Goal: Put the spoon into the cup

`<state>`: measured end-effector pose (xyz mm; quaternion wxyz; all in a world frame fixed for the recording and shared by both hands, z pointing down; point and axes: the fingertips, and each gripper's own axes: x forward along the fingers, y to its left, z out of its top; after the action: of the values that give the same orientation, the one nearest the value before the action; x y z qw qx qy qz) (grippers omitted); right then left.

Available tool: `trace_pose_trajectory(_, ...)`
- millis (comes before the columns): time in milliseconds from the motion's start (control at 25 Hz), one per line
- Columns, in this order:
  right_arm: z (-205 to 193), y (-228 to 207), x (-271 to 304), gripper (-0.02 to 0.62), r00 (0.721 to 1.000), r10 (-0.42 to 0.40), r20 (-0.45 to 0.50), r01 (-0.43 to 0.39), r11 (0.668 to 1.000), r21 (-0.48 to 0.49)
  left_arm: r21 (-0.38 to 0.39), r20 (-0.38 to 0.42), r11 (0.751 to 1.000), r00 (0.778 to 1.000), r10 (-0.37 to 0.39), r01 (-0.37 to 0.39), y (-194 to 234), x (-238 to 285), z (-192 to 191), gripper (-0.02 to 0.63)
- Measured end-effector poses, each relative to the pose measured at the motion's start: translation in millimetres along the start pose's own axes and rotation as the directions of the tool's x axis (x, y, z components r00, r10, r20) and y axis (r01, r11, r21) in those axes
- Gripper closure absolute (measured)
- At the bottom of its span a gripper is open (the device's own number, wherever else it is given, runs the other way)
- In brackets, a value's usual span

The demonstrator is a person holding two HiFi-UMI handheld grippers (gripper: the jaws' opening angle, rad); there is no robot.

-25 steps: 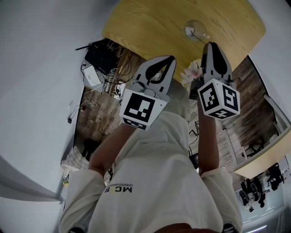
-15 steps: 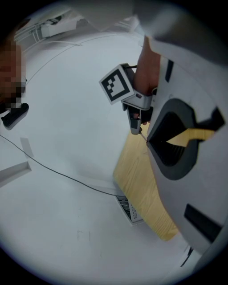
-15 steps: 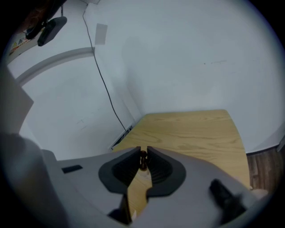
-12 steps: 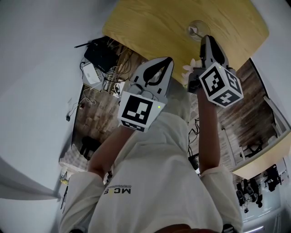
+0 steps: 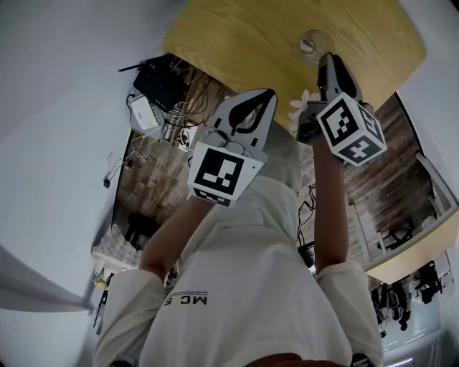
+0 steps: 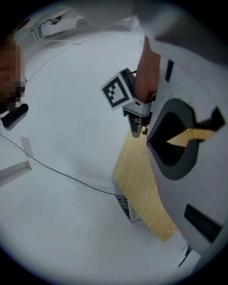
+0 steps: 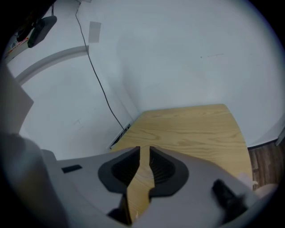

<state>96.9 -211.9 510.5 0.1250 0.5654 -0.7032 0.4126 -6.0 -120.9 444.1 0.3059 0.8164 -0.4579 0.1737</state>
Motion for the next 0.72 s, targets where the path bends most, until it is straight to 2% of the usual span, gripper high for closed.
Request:
trace_pose_trajectory(560,11,13,-35,0.537,0.997,0.049,0.065,-0.051,0.998,0.031,0.034,0.033,0.999,0.999,-0.037,0.036,-15,-12,6,0.595)
trace_pose_trajectory(720,13,18,-54,0.537,0.996,0.046,0.075,-0.045,0.999,-0.011,0.053,0.048,0.997,0.997,-0.052,0.050,-21,-19,15,0.595)
